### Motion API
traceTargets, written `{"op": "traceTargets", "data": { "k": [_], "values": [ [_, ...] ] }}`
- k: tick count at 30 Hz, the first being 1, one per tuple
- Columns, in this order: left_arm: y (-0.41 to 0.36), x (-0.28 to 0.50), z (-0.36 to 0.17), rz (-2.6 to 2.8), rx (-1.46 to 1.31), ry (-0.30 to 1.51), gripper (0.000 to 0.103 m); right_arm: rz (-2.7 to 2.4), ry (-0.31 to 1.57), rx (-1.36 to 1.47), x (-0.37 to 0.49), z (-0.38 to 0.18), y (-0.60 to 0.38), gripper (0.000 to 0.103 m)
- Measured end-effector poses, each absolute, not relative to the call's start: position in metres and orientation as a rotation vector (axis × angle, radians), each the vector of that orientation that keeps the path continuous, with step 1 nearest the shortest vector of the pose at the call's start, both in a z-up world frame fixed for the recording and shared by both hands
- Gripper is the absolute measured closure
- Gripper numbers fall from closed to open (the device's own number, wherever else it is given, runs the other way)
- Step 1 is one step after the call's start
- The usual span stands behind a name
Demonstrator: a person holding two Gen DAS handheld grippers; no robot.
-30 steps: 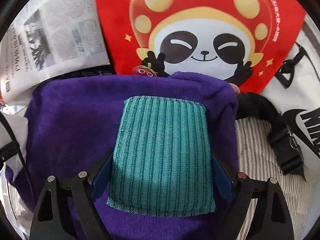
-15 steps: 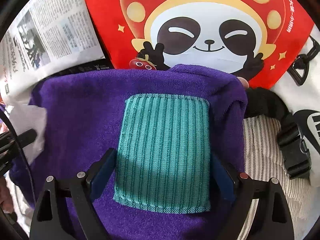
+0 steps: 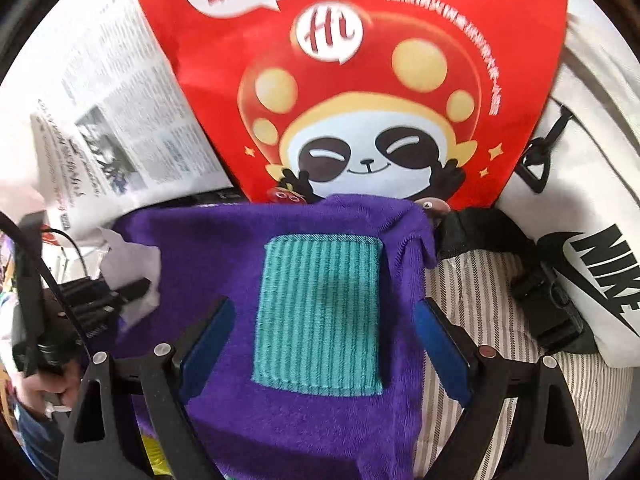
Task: Organize soft objects
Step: 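Lay the teal cloth on the purple towel with the right gripper while the left carries the tissue over, then release the tissue onto the purple towel and grasp the white gloves with the left gripper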
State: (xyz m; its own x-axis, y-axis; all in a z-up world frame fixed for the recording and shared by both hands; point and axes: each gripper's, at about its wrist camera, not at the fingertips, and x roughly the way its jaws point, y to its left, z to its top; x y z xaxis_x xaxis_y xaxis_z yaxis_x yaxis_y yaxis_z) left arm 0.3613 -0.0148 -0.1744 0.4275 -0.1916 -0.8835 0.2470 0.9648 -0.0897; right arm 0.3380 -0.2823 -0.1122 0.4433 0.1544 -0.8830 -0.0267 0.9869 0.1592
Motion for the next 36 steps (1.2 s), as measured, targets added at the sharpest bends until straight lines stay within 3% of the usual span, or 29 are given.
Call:
{"op": "traceTargets", "data": {
  "k": [3, 4, 14, 25, 28, 36],
  "values": [
    [-0.015, 0.349, -0.174, -0.305, 0.017, 1.089, 0.051, 0.119, 1.088, 0.127, 0.335, -0.102, -0.284, 0.013],
    [-0.015, 0.343, -0.176, -0.302, 0.014, 1.09, 0.05, 0.128, 1.08, 0.128, 0.332, -0.098, -0.282, 0.013],
    [-0.009, 0.299, -0.156, -0.232, 0.041, 1.104, 0.048, 0.152, 1.002, 0.083, 0.312, -0.05, -0.277, 0.013],
    [0.007, 0.226, -0.123, -0.297, 0.057, 1.04, 0.048, 0.128, 1.013, 0.149, 0.229, -0.05, -0.275, 0.013],
    [0.011, 0.198, -0.117, -0.35, 0.051, 1.039, 0.041, 0.12, 1.024, 0.174, 0.204, -0.054, -0.272, 0.013],
    [-0.001, 0.176, -0.154, -0.377, 0.043, 1.035, 0.038, 0.133, 1.065, 0.229, 0.142, -0.071, -0.258, 0.013]
  ]
}}
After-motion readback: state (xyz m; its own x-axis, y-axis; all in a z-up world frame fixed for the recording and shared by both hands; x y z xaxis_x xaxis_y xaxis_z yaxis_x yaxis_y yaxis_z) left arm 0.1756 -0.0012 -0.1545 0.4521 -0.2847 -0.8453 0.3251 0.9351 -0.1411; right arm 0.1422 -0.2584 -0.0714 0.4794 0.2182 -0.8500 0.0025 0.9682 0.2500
